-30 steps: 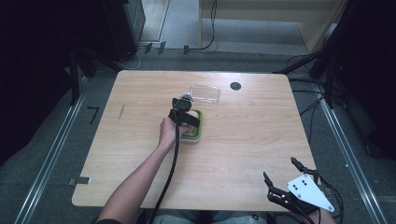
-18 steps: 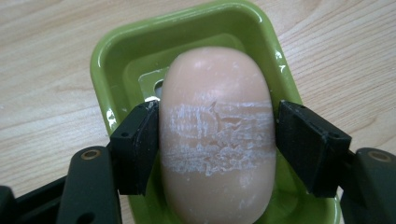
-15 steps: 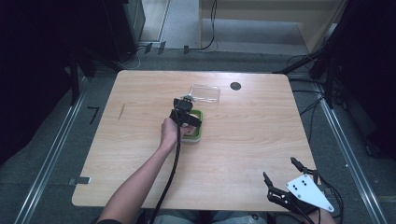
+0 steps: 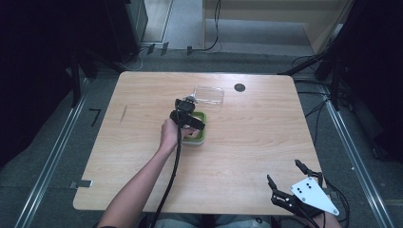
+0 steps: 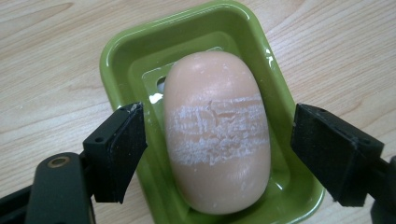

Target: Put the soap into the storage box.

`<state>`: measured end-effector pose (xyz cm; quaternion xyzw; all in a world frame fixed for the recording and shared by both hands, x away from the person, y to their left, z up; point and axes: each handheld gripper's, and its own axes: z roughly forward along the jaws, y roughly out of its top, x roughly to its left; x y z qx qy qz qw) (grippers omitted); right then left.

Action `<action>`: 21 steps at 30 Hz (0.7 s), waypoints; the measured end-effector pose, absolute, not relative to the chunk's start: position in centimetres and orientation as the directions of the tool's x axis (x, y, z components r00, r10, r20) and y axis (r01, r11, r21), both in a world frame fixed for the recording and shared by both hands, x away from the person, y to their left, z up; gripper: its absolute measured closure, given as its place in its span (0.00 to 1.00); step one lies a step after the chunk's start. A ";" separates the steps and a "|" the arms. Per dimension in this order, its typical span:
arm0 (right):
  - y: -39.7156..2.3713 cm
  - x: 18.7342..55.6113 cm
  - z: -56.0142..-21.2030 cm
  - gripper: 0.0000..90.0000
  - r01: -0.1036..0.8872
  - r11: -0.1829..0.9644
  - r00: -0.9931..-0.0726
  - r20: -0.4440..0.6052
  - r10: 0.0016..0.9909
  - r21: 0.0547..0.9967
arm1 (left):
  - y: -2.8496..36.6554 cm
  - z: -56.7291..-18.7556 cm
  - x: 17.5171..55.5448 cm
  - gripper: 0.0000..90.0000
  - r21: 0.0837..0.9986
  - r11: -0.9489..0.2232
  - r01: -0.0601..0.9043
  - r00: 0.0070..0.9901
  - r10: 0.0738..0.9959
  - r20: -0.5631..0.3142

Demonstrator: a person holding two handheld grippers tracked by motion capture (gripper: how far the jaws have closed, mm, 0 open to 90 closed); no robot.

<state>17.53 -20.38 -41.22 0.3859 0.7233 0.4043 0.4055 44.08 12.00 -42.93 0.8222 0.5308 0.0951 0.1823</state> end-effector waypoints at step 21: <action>-19.9 17.9 -41.1 0.15 0.216 0.385 -0.390 -0.282 0.877 0.897 | 15.0 -41.2 42.0 0.14 0.378 -0.375 0.847 0.427 0.902 -0.061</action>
